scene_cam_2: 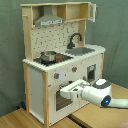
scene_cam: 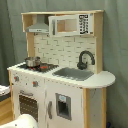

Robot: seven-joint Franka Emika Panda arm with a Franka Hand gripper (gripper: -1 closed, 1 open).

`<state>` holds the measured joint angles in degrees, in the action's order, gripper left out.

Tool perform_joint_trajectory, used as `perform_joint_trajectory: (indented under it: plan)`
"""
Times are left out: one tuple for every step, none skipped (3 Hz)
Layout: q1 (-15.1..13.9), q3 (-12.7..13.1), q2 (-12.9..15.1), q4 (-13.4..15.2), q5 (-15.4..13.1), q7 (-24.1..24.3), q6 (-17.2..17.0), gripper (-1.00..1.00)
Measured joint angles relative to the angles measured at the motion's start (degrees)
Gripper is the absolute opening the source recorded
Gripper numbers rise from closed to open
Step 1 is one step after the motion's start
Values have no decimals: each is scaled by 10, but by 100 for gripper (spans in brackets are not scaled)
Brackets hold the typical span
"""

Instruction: Play with the kitchen

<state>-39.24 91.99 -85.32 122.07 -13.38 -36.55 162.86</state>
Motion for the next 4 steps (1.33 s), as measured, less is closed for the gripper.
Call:
perform_joint_trajectory:
  plan:
    - [20,-6,1,9,0,4,-53,100]
    - [52,-49,1,10,0,-2,-92,100]
    - [84,-85,0,10,-7,-16,-139,100]
    - [111,-112,0,10,-20,-22,-188,100]
